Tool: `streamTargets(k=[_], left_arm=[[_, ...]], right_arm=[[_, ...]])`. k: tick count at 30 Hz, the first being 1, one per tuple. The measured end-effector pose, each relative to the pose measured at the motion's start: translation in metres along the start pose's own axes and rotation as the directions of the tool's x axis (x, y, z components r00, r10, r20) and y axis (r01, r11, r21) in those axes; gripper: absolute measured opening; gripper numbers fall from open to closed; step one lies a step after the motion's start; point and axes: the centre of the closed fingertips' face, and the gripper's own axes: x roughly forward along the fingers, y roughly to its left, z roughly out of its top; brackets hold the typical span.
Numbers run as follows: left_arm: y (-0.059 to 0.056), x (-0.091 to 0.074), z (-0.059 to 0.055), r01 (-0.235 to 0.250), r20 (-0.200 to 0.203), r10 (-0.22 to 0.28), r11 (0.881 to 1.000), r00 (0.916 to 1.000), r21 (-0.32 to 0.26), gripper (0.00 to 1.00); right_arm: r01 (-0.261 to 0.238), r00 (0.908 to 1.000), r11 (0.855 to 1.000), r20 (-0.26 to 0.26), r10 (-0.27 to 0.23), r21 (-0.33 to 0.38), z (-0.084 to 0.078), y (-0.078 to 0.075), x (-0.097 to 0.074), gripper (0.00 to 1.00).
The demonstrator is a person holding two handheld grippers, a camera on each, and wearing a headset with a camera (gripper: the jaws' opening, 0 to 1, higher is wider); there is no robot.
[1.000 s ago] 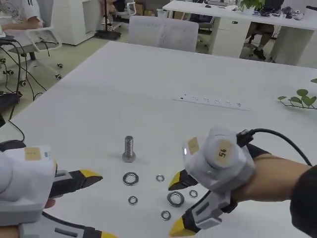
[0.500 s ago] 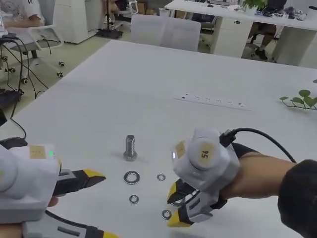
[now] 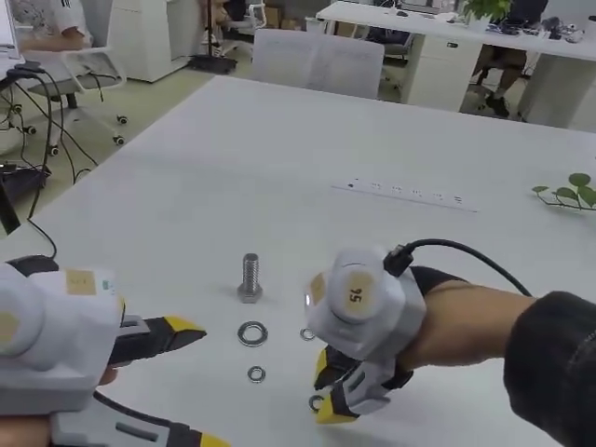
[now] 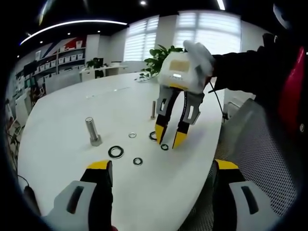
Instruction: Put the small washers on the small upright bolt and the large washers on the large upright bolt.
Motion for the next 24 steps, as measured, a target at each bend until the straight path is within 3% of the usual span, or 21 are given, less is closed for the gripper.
streamTargets(k=[15,24], left_arm=[[-0.0007,-0.0024,0.0015,0.003,0.007,-0.003,1.000,1.0000,0.005,0.84],[-0.0021,-0.0026,0.0015,0.007,0.009,-0.007,1.000,0.9999,0.008,0.84]], right_arm=[[-0.005,0.9962,0.998,-0.087,-0.001,-0.069,-0.0013,-0.0016,0.0056,0.16],[-0.002,0.9959,0.997,-0.090,-0.005,-0.081,-0.0019,-0.0002,0.0061,0.15]])
